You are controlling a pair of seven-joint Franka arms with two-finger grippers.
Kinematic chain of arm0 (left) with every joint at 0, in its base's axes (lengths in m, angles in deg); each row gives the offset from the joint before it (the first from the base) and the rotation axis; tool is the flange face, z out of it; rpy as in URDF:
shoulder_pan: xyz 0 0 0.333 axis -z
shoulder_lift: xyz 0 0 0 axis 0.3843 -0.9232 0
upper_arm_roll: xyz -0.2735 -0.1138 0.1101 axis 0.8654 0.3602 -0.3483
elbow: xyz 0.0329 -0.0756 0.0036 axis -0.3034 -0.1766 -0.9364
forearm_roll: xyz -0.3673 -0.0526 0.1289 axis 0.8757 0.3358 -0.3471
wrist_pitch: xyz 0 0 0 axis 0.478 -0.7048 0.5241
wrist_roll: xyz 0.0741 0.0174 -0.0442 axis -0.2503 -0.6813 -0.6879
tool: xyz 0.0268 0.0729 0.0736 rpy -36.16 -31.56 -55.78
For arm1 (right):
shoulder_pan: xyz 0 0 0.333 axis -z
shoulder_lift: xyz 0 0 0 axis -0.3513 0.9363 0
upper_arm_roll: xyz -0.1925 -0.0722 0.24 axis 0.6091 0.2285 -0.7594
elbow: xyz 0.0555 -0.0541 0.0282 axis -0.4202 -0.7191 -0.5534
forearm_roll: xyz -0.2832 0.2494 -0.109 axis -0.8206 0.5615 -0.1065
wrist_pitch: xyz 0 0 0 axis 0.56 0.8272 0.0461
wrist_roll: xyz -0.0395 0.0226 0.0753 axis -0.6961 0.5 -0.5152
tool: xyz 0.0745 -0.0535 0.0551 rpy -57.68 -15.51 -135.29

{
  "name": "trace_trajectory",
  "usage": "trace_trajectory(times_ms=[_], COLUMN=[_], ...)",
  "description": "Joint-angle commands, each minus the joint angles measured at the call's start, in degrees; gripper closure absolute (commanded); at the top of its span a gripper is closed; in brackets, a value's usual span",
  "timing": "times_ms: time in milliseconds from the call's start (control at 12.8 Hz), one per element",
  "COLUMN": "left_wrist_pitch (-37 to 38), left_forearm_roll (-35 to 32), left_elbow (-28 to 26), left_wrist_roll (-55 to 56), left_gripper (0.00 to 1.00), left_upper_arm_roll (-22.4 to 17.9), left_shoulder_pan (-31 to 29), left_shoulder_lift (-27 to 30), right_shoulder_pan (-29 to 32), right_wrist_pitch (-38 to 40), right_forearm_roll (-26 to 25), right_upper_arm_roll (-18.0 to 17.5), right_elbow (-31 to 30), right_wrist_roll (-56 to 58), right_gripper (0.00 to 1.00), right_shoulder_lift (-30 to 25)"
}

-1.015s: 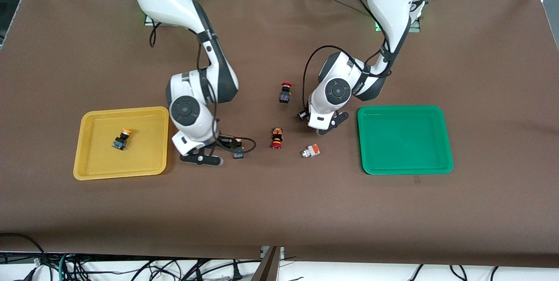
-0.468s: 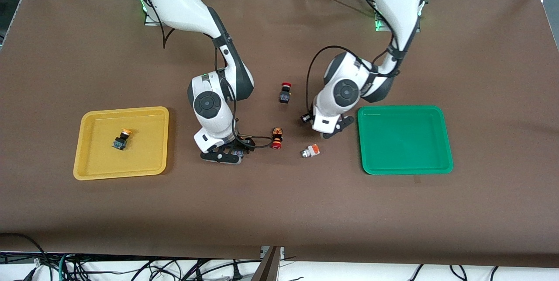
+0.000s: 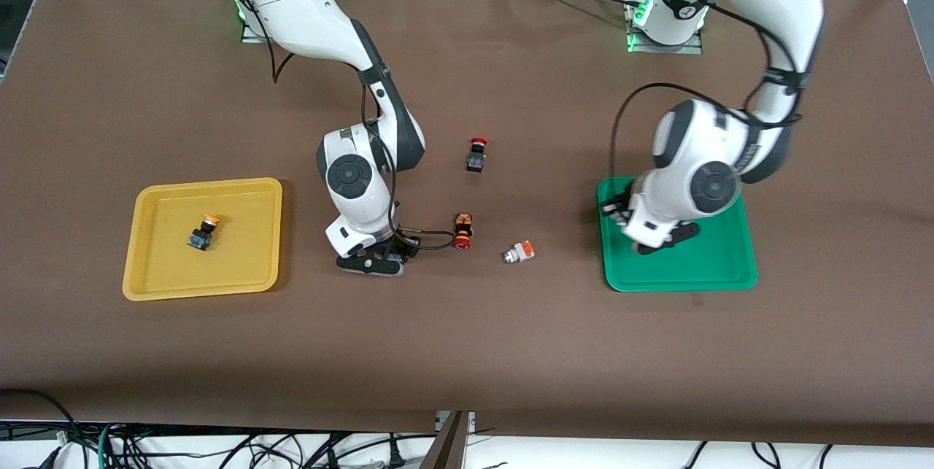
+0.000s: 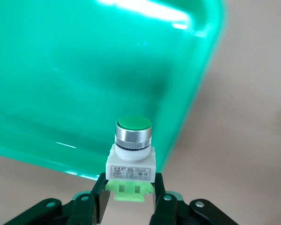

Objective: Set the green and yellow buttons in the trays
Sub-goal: 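Drop the green button in the green tray while the right gripper drops another, then grasp the orange-white button with the left gripper while the right gripper withdraws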

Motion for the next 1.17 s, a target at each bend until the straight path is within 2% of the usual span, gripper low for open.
trace_trajectory(times_ms=[0, 156, 234, 312, 390, 468, 546, 624, 780, 859, 1015, 1093], left_wrist_pitch=[-1.34, -7.82, -11.08, -13.2, -14.0, -14.01, -13.49, -12.0, -10.06, -10.4, -12.24, -14.34], left_forearm_roll=[-3.07, -3.26, -3.26, -3.17, -3.17, -3.0, -2.3, -1.86, 4.96, 8.22, 10.36, 10.45], left_elbow=[-6.62, -10.74, -12.15, -12.26, -12.08, -12.08, -11.82, -10.42, -5.69, -3.75, 2.12, 4.59], left_wrist_roll=[-10.66, -12.45, -12.62, -12.62, -12.62, -12.62, -12.36, -11.84, -11.57, -10.96, -9.64, -9.46], left_gripper=[1.0, 1.0, 0.88, 0.53, 0.24, 0.0, 0.0, 0.0, 0.0, 0.0, 0.0, 0.0], left_upper_arm_roll=[2.14, 2.05, 2.05, 2.05, 2.05, 2.05, 1.96, 2.31, 2.58, 2.58, 2.58, 2.58], left_shoulder_pan=[-7.23, -8.83, -9.27, -9.19, -9.19, -9.19, -9.54, -9.54, -6.57, -4.38, 0.71, 3.0], left_shoulder_lift=[2.92, 2.3, 1.34, 0.29, -0.33, 0.01, 1.15, 3.25, 3.01, 1.79, -2.77, -4.54], right_shoulder_pan=[0.37, 2.46, 4.48, 6.68, 9.4, 11.6, 13.19, 13.46, 13.47, 13.64, 14.34, 15.04], right_wrist_pitch=[-0.15, 4.3, 7.73, 12.11, 17.9, 23.09, 28.19, 33.11, 33.78, 33.08, 30.36, 30.35], right_forearm_roll=[0.94, 1.21, 1.3, 1.3, 1.3, 1.3, 1.21, 0.77, 0.68, 0.77, 1.03, 1.12], right_upper_arm_roll=[-0.02, 0.24, 0.33, 0.42, 1.11, 2.25, 4.09, 8.98, 12.88, 13.77, 14.83, 14.74], right_elbow=[0.34, 0.52, 0.61, 0.52, 0.43, 0.0, -0.09, -0.44, -3.85, -5.61, -8.69, -9.14], right_wrist_roll=[1.1, 3.37, 7.57, 13.87, 20.64, 25.49, 29.19, 34.28, 39.4, 40.73, 44.59, 44.78], right_gripper=[1.0, 1.0, 1.0, 1.0, 1.0, 1.0, 1.0, 1.0, 1.0, 1.0, 1.0, 0.6], right_shoulder_lift=[-0.14, -1.72, -3.03, -5.13, -6.98, -8.39, -9.28, -9.46, -9.38, -9.37, -9.37, -9.29])
